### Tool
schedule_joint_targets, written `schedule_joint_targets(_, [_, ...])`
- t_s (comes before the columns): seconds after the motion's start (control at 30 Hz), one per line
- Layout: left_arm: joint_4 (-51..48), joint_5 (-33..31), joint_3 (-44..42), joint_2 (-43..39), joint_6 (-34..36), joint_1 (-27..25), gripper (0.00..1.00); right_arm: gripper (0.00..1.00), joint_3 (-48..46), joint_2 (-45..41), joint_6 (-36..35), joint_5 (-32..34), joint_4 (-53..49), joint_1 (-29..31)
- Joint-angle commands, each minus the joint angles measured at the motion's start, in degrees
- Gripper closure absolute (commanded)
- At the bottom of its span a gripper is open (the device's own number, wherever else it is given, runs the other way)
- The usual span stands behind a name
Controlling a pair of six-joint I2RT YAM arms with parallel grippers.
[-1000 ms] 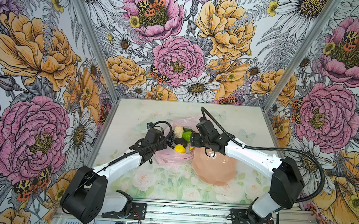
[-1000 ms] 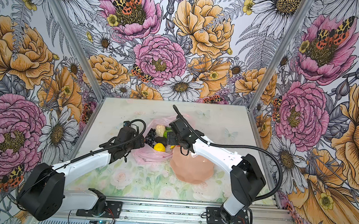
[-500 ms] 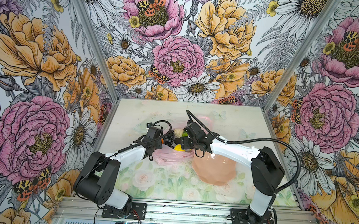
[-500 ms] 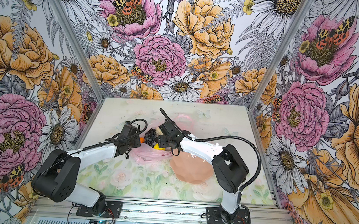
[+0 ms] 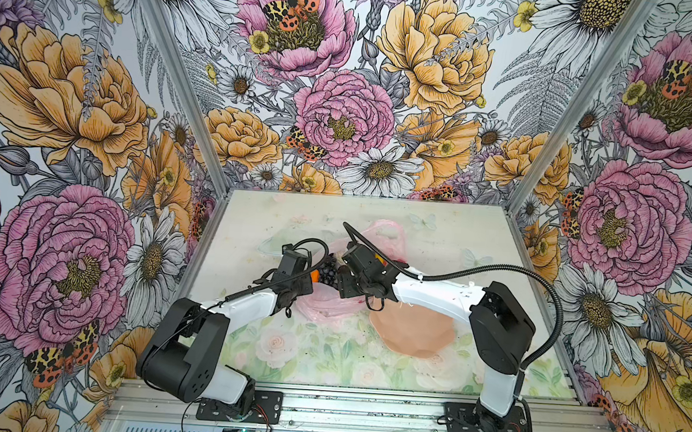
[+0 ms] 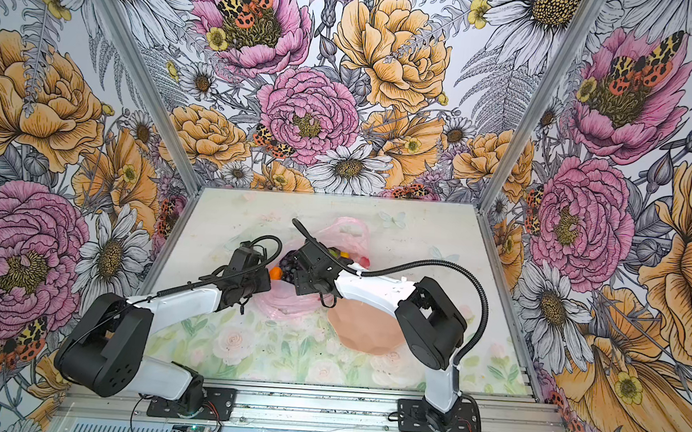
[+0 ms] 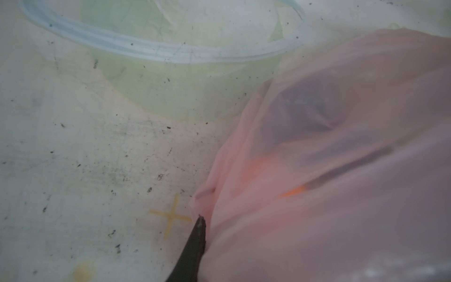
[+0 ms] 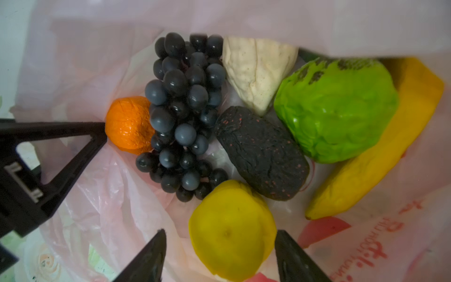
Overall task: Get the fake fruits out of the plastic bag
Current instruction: 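Move the open right gripper back over the bag above the fruits, then lower the right gripper onto the yellow lemon and close on it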
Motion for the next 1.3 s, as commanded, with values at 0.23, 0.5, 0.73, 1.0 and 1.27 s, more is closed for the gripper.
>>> schedule_joint_targets(0.23, [0.5,-2.1,1.4,-0.8,2.2,-2.8,0.72,0.25,4.3,4.1,1.8,3.9,-1.8,-0.8])
schedule_joint_targets(0.5, [0.7,-2.0,1.3,-1.0,2.1,-2.8,0.71,0.24,3.1,4.8,1.1,5.5,-3.0,-1.0])
schedule_joint_targets(0.73, [0.7,-2.0,1.3,-1.1,2.1,-2.9,0.71,0.25,2.2,5.4,0.6,6.1,-3.1,-1.3])
schedule_joint_targets(1.0, [0.5,-4.3,1.2,-1.6,2.1,-3.1,0.71,0.21,3.1,8.0,-0.1,6.1,-3.9,-1.4])
schedule_joint_targets(1.27, [0.3,-4.8,1.3,-1.7,2.1,-3.1,0.71,0.32,3.8,7.9,-0.7,5.1,-4.4,-1.3])
